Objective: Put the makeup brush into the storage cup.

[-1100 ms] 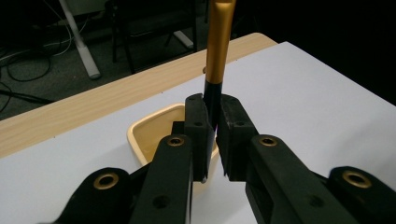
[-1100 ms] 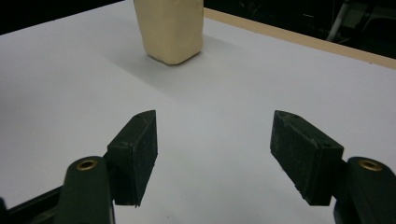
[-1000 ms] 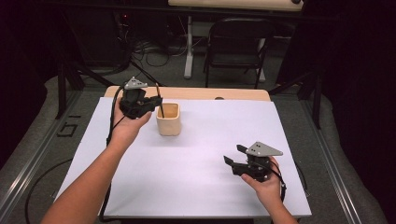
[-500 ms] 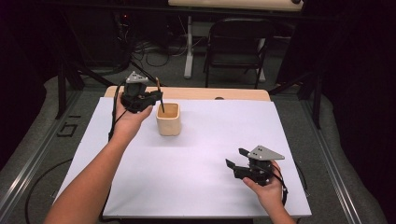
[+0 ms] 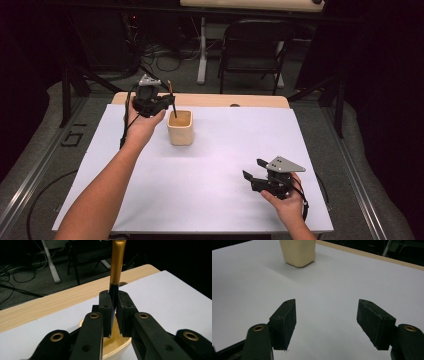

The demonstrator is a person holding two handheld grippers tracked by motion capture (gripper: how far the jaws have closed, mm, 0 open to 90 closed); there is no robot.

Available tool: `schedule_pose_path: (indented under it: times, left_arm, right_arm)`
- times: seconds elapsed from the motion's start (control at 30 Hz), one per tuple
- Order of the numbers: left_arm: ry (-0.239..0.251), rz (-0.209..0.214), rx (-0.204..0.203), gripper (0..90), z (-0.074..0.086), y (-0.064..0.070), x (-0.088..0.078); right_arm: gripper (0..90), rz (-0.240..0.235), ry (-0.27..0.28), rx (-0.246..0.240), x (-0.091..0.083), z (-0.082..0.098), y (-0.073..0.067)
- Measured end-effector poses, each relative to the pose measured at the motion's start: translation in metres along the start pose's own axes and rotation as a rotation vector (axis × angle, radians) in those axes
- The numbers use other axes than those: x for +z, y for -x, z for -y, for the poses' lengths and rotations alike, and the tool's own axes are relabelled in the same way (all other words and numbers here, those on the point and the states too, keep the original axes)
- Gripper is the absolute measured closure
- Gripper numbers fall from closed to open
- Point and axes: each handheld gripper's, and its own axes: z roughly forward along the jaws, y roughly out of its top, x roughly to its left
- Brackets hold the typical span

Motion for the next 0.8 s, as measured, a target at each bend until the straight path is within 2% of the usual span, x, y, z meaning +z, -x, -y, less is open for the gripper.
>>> schedule_pose_path:
  times: [0.37, 0.8]
  left_arm:
    - [-0.011, -0.012, -0.001, 83.1, 0.002, -0.002, 0.009]
    - [-0.048, -0.004, 0.002, 83.2, 0.007, 0.007, 0.029]
  right_arm:
    - [31.9, -0.002, -0.002, -0.001, 0.001, 0.002, 0.0]
    - [31.9, -0.01, -0.002, -0.001, 0.002, 0.003, 0.0]
